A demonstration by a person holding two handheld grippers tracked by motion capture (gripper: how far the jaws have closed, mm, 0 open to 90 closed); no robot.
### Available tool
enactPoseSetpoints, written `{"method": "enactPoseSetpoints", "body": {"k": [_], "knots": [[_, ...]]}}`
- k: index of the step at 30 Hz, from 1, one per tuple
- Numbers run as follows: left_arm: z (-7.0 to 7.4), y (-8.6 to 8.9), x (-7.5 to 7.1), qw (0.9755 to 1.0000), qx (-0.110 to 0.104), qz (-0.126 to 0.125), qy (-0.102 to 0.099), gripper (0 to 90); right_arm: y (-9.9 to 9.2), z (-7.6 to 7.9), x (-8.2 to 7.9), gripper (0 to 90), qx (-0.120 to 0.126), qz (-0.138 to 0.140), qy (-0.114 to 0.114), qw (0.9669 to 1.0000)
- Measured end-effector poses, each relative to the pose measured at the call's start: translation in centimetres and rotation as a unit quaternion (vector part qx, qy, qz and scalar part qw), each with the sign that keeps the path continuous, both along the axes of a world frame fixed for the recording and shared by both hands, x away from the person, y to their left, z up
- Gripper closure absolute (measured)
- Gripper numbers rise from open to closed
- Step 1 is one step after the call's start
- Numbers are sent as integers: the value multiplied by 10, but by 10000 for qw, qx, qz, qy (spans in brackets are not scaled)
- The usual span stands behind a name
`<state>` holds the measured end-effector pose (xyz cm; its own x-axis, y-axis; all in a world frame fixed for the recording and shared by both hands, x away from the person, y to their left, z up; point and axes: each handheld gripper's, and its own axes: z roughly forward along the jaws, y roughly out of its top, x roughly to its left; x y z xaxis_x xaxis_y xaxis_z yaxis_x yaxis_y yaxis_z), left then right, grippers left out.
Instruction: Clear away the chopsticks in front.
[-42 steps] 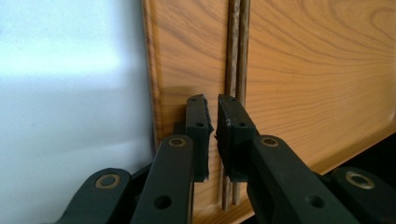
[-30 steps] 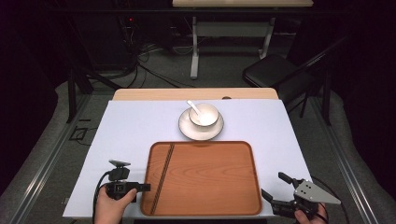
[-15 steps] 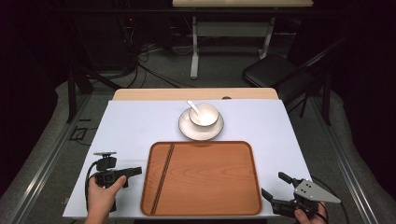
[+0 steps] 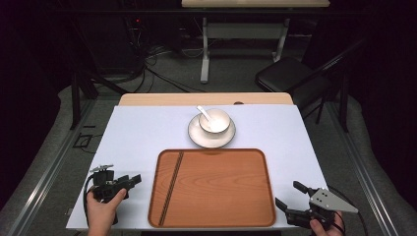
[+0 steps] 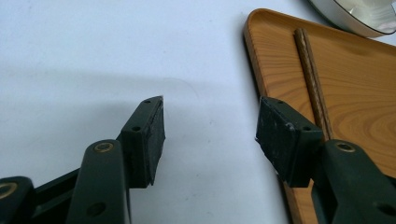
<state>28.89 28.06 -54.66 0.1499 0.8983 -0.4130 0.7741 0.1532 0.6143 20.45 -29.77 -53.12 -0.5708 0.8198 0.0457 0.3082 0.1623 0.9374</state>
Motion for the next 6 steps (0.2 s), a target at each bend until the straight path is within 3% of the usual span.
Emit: {"method": "enactPoseSetpoints", "body": {"k": [6], "knots": [[-2,5,-2,9997,-162,117,-116,418,-2,0,0,147,55,-129,33,9999]]}}
